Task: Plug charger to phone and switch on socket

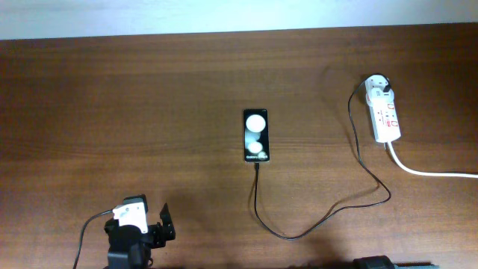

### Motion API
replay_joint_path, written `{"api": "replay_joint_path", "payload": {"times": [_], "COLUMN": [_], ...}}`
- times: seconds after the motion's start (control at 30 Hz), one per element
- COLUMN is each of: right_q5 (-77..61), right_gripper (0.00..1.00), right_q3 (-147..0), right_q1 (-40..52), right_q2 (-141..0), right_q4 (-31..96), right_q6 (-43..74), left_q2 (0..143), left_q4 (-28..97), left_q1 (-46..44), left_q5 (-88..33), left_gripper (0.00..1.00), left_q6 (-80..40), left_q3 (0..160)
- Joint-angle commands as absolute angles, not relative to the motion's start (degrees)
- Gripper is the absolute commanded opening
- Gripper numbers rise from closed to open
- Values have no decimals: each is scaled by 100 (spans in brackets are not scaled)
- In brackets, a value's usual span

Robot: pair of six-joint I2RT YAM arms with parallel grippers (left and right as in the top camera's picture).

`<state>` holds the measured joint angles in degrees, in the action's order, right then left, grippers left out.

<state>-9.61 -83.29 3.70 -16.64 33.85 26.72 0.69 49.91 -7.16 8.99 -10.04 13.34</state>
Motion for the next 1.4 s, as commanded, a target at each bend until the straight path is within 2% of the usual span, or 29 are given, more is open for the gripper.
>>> {"api": "replay_joint_path", "payload": {"times": [0.0, 0.37, 0.7, 0.77, 0.8, 0.83, 0.93, 0.97, 1.0, 1.2, 1.37], "right_q5": [-735, -187, -187, -235, -233, -231, -228, -228, -224, 161, 932], "right_gripper": [4, 4, 6, 13, 20, 34, 63, 83, 99, 99, 99], "right_q3": [-8287, -8287, -8320, -8320, -8320, -8320, -8313, -8276, -8226, -7915, -7891], "right_q1": [93, -196, 121, 213, 279, 351, 366, 349, 322, 137, -45], "right_q2": [-1284, -71, -34, -34, -34, -34, -34, -34, -34, -34, -34], "right_q4": [3444, 3778, 3854, 3802, 3754, 3697, 3623, 3538, 3422, 2261, 2130], "right_q6": [2569, 2526, 2270, 2272, 2270, 2270, 2270, 2270, 2270, 2274, 2283], "left_q2": [45, 45, 45, 45, 45, 45, 45, 45, 45, 45, 45], "left_q4": [4984, 4984, 4984, 4984, 4984, 4984, 4984, 4984, 4984, 4984, 4984], "left_q1": [-707, -707, -707, -707, -707, -707, -707, -707, -707, -707, -707], "left_q5": [864, 864, 864, 864, 864, 864, 864, 864, 864, 862, 864], "left_gripper": [99, 99, 99, 99, 99, 99, 99, 99, 99, 99, 99], "left_q6": [-932, -930, -932, -932, -930, -930, -930, -930, -930, -932, -932], "left_q3": [1310, 1310, 1310, 1310, 1310, 1310, 1310, 1310, 1310, 1310, 1310]}}
